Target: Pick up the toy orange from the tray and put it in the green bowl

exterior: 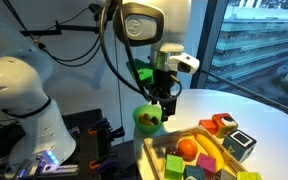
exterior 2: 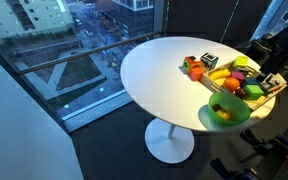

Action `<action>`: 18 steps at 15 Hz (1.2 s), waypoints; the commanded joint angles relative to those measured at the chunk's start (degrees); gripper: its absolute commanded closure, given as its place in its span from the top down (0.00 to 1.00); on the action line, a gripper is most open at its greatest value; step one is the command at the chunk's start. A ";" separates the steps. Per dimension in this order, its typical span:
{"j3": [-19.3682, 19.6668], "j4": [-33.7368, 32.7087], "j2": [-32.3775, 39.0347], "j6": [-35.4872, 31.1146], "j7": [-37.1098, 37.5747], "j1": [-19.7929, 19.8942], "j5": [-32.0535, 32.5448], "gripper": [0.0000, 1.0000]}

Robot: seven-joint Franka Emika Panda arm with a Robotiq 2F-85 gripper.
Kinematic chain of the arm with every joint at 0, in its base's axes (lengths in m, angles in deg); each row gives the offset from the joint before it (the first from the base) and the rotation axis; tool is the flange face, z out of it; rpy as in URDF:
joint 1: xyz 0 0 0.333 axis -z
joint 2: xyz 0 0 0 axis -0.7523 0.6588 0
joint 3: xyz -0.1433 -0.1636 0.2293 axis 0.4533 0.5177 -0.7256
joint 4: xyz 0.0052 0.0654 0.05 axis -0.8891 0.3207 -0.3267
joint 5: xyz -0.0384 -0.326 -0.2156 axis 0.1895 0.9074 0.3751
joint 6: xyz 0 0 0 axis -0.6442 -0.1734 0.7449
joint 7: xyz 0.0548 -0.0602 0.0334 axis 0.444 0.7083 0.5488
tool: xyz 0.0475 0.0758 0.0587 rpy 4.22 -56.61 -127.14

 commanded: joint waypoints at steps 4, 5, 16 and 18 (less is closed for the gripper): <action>-1.12 -7.81 10.01 -2.26 2.26 1.27 3.77 1.00; -1.12 -8.53 10.98 -2.65 2.68 1.36 4.65 1.00; -0.78 -9.74 12.91 -2.76 3.29 1.60 6.39 1.00; -0.78 -9.76 12.91 -2.76 3.30 1.60 6.39 1.00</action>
